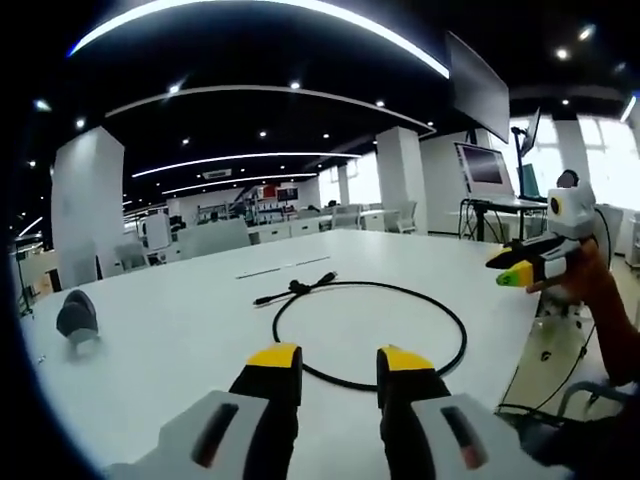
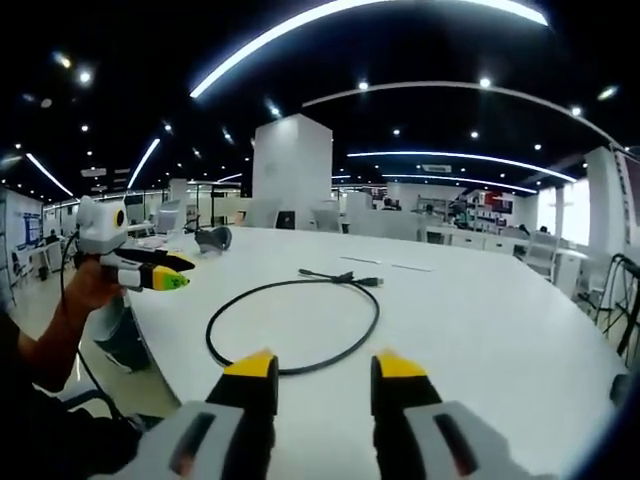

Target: Find the charging cable on the desk, coil it up and secure with Velcro.

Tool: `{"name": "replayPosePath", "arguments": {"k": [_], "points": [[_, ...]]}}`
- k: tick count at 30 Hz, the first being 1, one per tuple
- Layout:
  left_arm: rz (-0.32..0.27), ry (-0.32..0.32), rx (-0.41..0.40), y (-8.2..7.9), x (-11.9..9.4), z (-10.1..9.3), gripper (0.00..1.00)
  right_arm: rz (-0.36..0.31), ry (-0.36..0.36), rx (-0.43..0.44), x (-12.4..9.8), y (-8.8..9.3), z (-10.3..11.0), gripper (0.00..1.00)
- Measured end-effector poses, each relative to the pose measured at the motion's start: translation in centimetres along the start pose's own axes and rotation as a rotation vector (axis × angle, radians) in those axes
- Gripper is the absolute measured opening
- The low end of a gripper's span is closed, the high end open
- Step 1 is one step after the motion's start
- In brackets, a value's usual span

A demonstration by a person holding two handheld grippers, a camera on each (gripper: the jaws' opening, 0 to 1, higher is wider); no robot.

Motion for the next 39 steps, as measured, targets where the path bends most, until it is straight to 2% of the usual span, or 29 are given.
{"name": "replayPosePath", "arguments": {"k": [17,33,39], "points": [[-0.010,-0.020,0.020,-0.8,0.2,1.2,0.30,-0.015,0.007,-0.003,-0.2,-0.7,-0.3,0.38],[-0.008,-0.021,0.026,-0.7,0.7,1.4,0.30,-0.010,0.007,-0.010,0.0,-0.5,-0.2,0.37],[-0.010,-0.029,0.030,-0.5,0.3,1.5,0.30,-0.010,0.001,-0.013,0.1,-0.5,0.2,0.37]]}}
Point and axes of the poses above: the point that each gripper's makers call its tool centre point, and the gripper's own axes: x roughly forward along the fingers, z roughly to its left, y roughly out of its underside, the point moved 4 cm from there along -x, roughly backward along the fingers, and after that the axes turned 11 degrees about -x, right-handed, at the moved point
